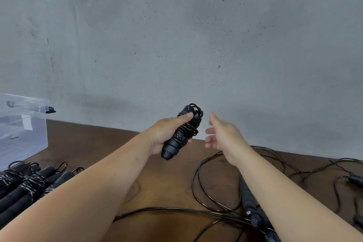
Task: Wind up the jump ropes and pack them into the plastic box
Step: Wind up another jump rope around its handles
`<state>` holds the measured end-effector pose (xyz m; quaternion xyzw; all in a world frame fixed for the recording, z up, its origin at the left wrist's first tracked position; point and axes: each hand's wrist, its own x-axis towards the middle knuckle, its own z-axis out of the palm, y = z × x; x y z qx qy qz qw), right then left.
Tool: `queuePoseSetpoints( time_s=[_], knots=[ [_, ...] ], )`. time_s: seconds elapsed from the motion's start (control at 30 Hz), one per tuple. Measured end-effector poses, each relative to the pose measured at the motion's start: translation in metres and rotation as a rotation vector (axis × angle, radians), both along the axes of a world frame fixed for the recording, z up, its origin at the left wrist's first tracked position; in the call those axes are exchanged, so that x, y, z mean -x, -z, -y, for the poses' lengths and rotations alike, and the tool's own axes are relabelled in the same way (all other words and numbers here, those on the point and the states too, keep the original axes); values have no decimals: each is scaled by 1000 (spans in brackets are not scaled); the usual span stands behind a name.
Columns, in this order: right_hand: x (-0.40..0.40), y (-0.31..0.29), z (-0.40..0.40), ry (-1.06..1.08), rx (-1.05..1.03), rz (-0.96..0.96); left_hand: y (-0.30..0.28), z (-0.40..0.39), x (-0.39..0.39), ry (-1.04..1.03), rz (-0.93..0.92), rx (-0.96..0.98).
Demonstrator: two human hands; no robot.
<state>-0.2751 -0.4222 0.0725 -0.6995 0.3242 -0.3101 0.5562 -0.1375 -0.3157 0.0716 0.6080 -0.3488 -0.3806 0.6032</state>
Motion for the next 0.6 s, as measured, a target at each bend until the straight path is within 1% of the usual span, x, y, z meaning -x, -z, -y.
queuePoseSetpoints(
  time_s=[0.03,0.07,0.13,0.2,0.27,0.3,0.43,0.5,0.6],
  knots=[
    [-3,2,-7,-62,-124,26,0,1,-1,-22,25,-9],
    [-7,4,-12,-118,-187,45,0,2,-2,-34,54,-31],
    [-17,7,-21,-198,-165,28,-1,0,-3,-40,53,-78],
    [-30,11,-28,-243,-99,-22,-6,-8,-5,-96,-5,-104],
    [-38,10,-32,-237,-65,-10,-16,-17,-6,-135,-48,-106],
    [-44,11,-35,-233,-85,10,-21,-24,-9,-156,-49,-103],
    [-70,10,-61,-294,-249,93,-29,-60,-33,-234,57,-131],
    [-85,10,-78,-328,-270,88,-30,-81,-47,-273,124,-154],
    [-107,11,-104,-381,-276,61,-29,-112,-70,-302,214,-253]
  ],
)
